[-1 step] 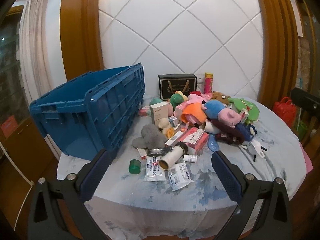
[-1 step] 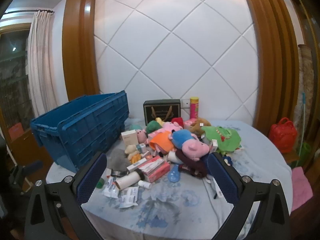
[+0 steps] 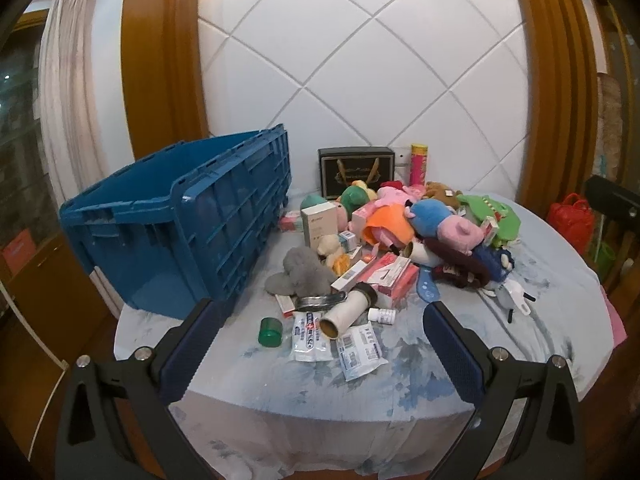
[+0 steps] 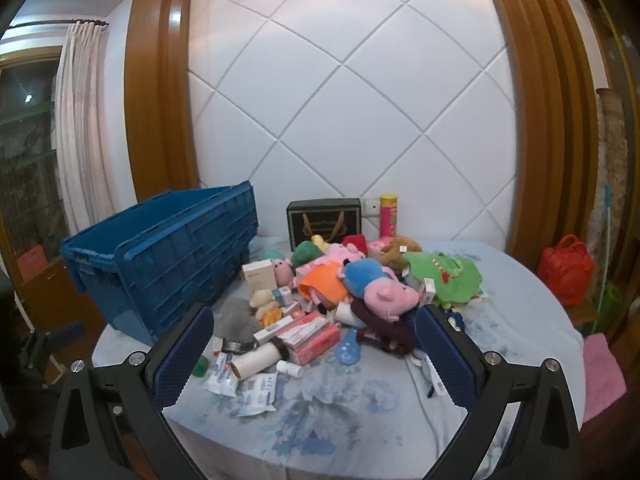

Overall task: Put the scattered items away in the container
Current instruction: 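Move both grippers toward the heap of items on the table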

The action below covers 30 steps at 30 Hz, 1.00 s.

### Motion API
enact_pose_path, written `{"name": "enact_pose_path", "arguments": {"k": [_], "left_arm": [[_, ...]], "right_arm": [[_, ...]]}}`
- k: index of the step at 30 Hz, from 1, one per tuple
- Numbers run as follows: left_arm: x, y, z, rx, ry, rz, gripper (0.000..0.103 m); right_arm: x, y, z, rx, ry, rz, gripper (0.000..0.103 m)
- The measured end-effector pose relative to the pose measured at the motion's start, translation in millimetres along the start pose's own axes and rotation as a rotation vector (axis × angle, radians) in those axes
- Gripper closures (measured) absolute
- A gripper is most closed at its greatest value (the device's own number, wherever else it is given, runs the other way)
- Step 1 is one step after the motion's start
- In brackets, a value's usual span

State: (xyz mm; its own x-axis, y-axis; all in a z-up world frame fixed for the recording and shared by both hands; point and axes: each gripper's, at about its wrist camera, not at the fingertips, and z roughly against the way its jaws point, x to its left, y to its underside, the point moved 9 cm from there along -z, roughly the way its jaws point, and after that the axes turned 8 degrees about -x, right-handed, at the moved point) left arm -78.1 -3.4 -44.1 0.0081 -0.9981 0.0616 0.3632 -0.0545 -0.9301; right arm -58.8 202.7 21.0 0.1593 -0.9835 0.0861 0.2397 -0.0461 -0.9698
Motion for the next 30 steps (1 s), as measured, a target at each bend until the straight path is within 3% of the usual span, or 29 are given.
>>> {"name": "enact_pose_path", "arguments": {"k": [6, 13, 17, 30], "left_arm": [[10.0, 7.5, -2.8, 0.039, 0.015, 0.06, 0.0], [-6.6, 15.9, -9.0, 0.029, -0.06, -0.015, 0.0], [-5.7, 13.9, -10.9, 0.01, -0.066, -0.022, 0.0], [5.7, 3.1, -60.4, -0.006, -0.015, -0.046, 0.0]], "right_arm": [[-13.3, 9.3, 12.4, 0.017, 0.006, 0.002, 0.001], [-24.7, 10.4, 3.9, 0.028, 0.016, -0.015, 0.001], [-30.7, 15.1, -1.0, 0.04, 0.016, -0.029, 0.001], [-7.7, 12.3, -68.0, 0.06, 0.077, 0.025, 0.001]]}}
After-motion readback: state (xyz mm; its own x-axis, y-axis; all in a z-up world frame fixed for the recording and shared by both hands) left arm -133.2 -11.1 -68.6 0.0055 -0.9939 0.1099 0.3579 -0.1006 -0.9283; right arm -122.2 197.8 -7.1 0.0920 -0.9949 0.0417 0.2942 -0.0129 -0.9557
